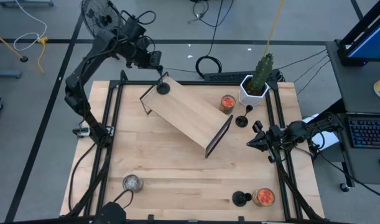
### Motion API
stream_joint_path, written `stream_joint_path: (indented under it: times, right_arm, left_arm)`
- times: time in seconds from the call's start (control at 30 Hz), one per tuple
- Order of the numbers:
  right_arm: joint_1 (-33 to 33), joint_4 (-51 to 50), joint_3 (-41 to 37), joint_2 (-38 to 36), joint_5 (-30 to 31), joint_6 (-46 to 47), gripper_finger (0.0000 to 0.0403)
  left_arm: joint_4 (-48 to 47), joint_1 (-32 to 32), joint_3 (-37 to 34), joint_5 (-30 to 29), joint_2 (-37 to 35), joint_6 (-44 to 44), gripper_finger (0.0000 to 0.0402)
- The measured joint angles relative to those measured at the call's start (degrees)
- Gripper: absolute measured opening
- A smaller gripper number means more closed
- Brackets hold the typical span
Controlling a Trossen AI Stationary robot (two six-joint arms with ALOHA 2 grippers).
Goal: Pick & Place candle stick holders
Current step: Put the left candle holder on the shelf
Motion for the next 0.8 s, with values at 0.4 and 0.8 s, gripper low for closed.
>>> stream_joint_path:
  times: [0.4, 0.8]
  right_arm:
    - [0.0, 0.0, -0.01, 0.0, 0.01, 0.0, 0.0004]
    - [0.0, 0.02, -0.02, 0.0, 0.02, 0.0, 0.0004]
  left_arm:
    - [2.67, 1.04, 0.0, 1.97, -0.02, 0.92, 0.0103]
    - [2.54, 1.06, 0.0, 1.82, -0.04, 2.33, 0.0102]
